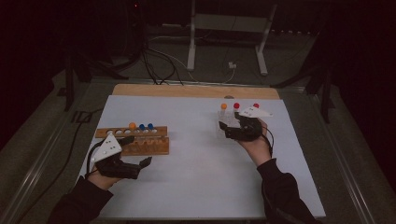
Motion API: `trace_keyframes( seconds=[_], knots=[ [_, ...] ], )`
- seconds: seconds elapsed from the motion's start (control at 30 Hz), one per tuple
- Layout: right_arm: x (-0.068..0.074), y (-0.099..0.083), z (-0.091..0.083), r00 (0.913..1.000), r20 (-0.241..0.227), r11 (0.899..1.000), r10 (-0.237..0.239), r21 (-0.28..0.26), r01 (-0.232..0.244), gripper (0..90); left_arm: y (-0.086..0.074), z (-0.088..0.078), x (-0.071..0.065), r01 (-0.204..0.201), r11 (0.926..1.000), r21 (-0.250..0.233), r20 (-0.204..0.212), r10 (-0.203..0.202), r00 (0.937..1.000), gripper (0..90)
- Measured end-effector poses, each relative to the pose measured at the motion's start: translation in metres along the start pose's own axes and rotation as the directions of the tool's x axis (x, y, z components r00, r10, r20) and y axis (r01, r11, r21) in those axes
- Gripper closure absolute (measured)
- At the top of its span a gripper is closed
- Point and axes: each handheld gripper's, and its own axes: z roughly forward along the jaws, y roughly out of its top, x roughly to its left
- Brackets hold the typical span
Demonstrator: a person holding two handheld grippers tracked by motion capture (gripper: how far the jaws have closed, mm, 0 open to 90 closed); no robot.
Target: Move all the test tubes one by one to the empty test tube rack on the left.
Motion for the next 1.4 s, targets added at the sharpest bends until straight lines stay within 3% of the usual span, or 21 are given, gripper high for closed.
trace_keyframes(
  seconds=[0.1, 0.23, 0.47, 0.7, 1.03, 1.3, 1.4],
  knots=[
    [-0.004, 0.000, 0.010, 0.9998, 0.019, 1.000, 0.008, 0.018, -0.008, 37.0, 0.000, 0.000, -0.001, -0.001, 1.0000, 0.002, 0.003, 0.001, 1.0000, 4.0],
    [-0.011, 0.001, 0.022, 0.9973, 0.047, 0.997, 0.056, 0.050, -0.058, 48.8, -0.001, 0.000, -0.001, -0.003, 1.0000, 0.000, 0.011, 0.003, 0.9999, 4.0],
    [-0.016, 0.001, 0.041, 0.9919, 0.103, 0.992, 0.074, 0.094, -0.084, 60.7, -0.003, 0.000, -0.003, -0.014, 0.9999, 0.005, 0.013, 0.014, 0.9998, 4.0],
    [-0.018, 0.001, 0.061, 0.9851, 0.153, 0.983, 0.078, 0.151, -0.102, 64.1, -0.003, 0.001, -0.003, -0.013, 0.9999, 0.009, 0.027, 0.013, 0.9996, 4.0],
    [-0.023, 0.005, 0.078, 0.9811, 0.166, 0.976, 0.099, 0.178, -0.129, 68.7, -0.004, 0.001, -0.002, -0.014, 0.9998, 0.012, 0.022, 0.014, 0.9997, 4.0],
    [-0.020, 0.007, 0.081, 0.9802, 0.174, 0.976, 0.096, 0.179, -0.127, 74.3, -0.004, 0.002, -0.002, -0.009, 0.9998, 0.016, 0.024, 0.009, 0.9997, 4.0],
    [-0.019, 0.009, 0.078, 0.9808, 0.179, 0.980, 0.078, 0.166, -0.108, 74.5, -0.004, 0.002, -0.002, -0.007, 0.9999, 0.015, 0.026, 0.007, 0.9996, 4.0]
  ],
)
